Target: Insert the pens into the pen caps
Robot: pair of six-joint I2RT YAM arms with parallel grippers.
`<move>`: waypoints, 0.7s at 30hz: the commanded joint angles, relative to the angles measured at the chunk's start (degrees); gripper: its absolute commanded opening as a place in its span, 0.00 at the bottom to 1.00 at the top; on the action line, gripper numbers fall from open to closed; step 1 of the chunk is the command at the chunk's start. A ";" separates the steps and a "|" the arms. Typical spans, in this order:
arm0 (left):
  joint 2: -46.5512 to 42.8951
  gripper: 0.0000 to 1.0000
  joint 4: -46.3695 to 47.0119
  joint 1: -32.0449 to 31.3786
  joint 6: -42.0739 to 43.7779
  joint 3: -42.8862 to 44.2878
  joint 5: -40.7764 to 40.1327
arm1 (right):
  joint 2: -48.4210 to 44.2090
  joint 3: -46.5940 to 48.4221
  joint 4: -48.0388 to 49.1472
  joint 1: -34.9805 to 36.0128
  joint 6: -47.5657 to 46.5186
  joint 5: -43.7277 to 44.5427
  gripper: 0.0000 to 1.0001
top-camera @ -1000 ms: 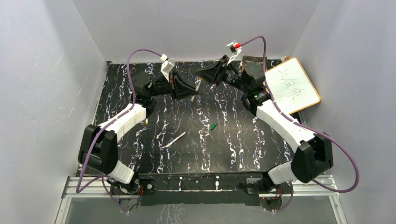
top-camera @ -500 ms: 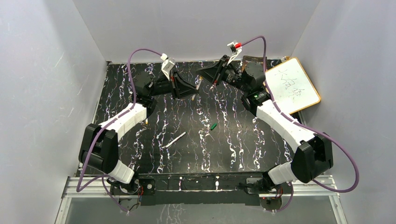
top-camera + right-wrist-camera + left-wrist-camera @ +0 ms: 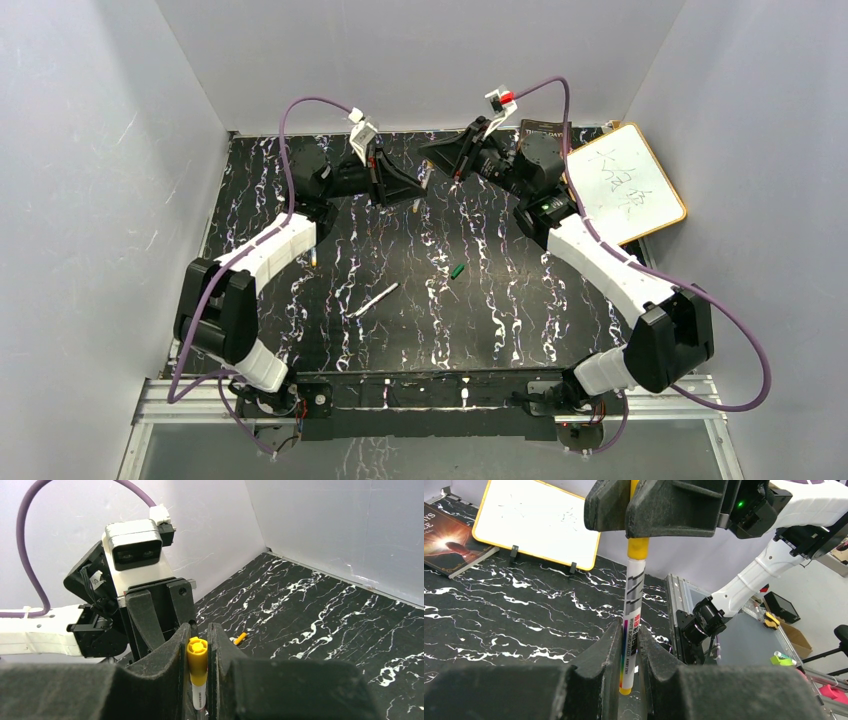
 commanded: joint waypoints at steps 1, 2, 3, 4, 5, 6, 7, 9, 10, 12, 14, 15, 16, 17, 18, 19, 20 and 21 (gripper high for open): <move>-0.73 0.00 3.14 0.77 0.97 6.03 -4.84 | -0.16 0.54 -9.02 3.25 -3.37 -3.22 0.00; -0.52 0.00 3.32 0.97 0.79 6.48 -5.10 | -0.18 0.32 -9.75 3.53 -3.83 -3.21 0.00; -0.29 0.00 3.84 1.30 0.37 6.83 -5.28 | -0.20 -0.01 -10.35 3.85 -4.14 -3.21 0.00; -0.19 0.00 4.37 1.63 -0.02 6.94 -5.61 | -0.27 -0.42 -10.74 4.10 -4.41 -3.21 0.00; -0.05 0.00 4.81 1.94 -0.48 6.99 -6.09 | -0.36 -0.93 -10.94 4.36 -4.60 -3.29 0.00; -0.03 0.00 5.32 2.25 -1.02 7.04 -6.44 | -0.45 -1.48 -11.22 4.70 -4.66 -3.30 0.00; 0.08 0.00 5.76 2.53 -1.24 7.23 -6.63 | -0.56 -2.08 -11.46 4.89 -4.71 -3.26 0.00; 0.16 0.00 6.30 2.89 -1.84 7.43 -7.11 | -0.93 -3.48 -11.63 5.41 -4.74 -3.09 0.00; 0.20 0.00 6.85 3.11 -2.34 7.51 -7.32 | -1.03 -4.06 -11.93 5.63 -4.75 -3.03 0.00; 0.57 0.00 8.23 3.39 -3.56 8.08 -6.95 | -1.24 -5.64 -12.56 6.12 -4.70 -2.47 0.00; 1.05 0.00 9.22 3.41 -4.44 8.89 -6.35 | -1.34 -6.81 -12.91 6.46 -4.67 -2.25 0.00; 1.31 0.00 9.87 3.38 -5.09 9.33 -6.10 | -1.34 -7.28 -13.11 6.63 -4.67 -2.15 0.00; 1.52 0.00 11.10 3.40 -5.86 9.78 -5.99 | -1.28 -7.80 -13.16 7.04 -4.67 -1.87 0.00; 1.83 0.00 11.80 3.41 -6.49 9.97 -5.92 | -1.26 -8.17 -13.31 7.31 -4.65 -1.69 0.00; 1.98 0.00 12.15 3.41 -6.89 10.39 -5.88 | -1.18 -8.54 -13.44 7.59 -4.67 -1.57 0.00; 2.14 0.00 12.56 3.41 -7.29 10.68 -5.92 | -1.17 -8.93 -13.50 7.99 -4.75 -1.26 0.00; 2.30 0.00 12.95 3.41 -7.67 11.12 -5.88 | -1.17 -9.25 -13.66 8.27 -4.76 -0.79 0.00; 2.48 0.00 13.11 3.41 -7.98 11.54 -5.78 | -1.03 -9.52 -13.72 8.61 -4.82 -0.61 0.00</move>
